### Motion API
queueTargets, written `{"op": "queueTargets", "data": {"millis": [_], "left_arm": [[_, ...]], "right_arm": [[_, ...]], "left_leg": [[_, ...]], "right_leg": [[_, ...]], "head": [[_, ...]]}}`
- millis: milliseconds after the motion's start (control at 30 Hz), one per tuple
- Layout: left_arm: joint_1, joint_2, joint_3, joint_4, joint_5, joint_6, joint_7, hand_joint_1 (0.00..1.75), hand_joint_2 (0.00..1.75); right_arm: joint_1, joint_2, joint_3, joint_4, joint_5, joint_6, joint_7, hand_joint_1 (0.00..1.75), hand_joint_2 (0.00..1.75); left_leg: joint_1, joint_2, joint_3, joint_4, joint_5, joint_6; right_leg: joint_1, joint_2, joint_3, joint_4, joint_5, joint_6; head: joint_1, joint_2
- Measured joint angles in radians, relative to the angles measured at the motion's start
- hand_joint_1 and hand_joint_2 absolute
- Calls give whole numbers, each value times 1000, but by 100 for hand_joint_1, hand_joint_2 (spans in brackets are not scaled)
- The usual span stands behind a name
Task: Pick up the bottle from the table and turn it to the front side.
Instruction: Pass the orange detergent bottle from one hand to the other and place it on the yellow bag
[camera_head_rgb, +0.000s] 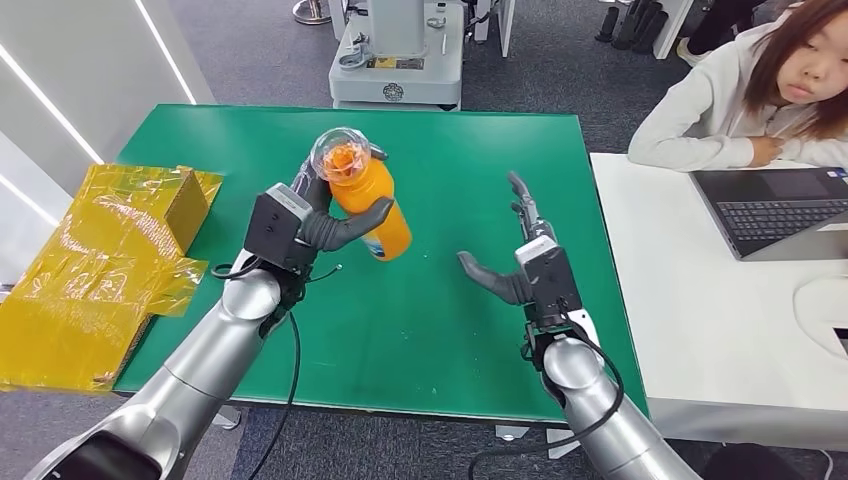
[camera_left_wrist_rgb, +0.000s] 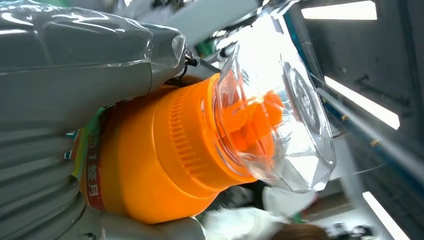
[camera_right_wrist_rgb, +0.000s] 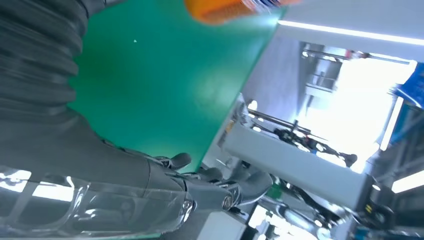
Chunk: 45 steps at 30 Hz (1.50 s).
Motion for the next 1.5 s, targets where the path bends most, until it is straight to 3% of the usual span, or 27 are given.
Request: {"op": "queueTargets", "data": {"millis": [167, 300, 500, 667, 900, 1167, 1500], "left_arm": [[18, 66, 0, 18, -283, 20, -14, 175, 175], [41, 96, -1, 54, -462, 81, -4, 175, 175], [64, 121, -3, 123, -901, 303, 157, 175, 175], [103, 128, 2, 167, -1003, 366, 199, 175, 175], [174, 122, 92, 183, -1080, 554, 199, 175, 175], [169, 138, 133, 255, -1505, 540, 427, 175, 175], [140, 174, 89, 366, -1535, 427, 562, 175, 175]], "right_arm": [[135, -82, -95, -238, -6, -17, -22, 0, 175], [238, -116, -159, -409, 22, -20, -29, 0, 175], [336, -125, -209, -560, 132, -25, -27, 0, 175], [375, -125, -229, -626, 158, -25, -24, 0, 175], [393, -125, -243, -645, 162, -35, -29, 0, 175], [393, -108, -242, -645, 174, -47, -16, 0, 175], [396, -75, -247, -650, 203, -1, -5, 0, 175]], "left_leg": [[0, 0, 0, 0, 0, 0], [0, 0, -1, 0, -1, 0], [0, 1, -1, -1, -1, 0], [0, 1, -1, -1, 0, 0], [0, 2, -1, -1, -1, 0], [0, 2, 0, -1, 0, 0], [0, 3, -1, -1, 0, 0]], "right_leg": [[0, 0, 0, 0, 0, 0], [0, 0, -1, -1, 0, 0], [0, 0, -1, 0, 0, 0], [0, 1, -1, 0, 0, 0], [0, 2, -1, -1, 0, 0], [0, 2, -1, 0, 0, 0], [0, 2, -1, 0, 0, 0]], "head": [[0, 0], [0, 0], [0, 0], [0, 0], [0, 0], [0, 0], [0, 0]]}}
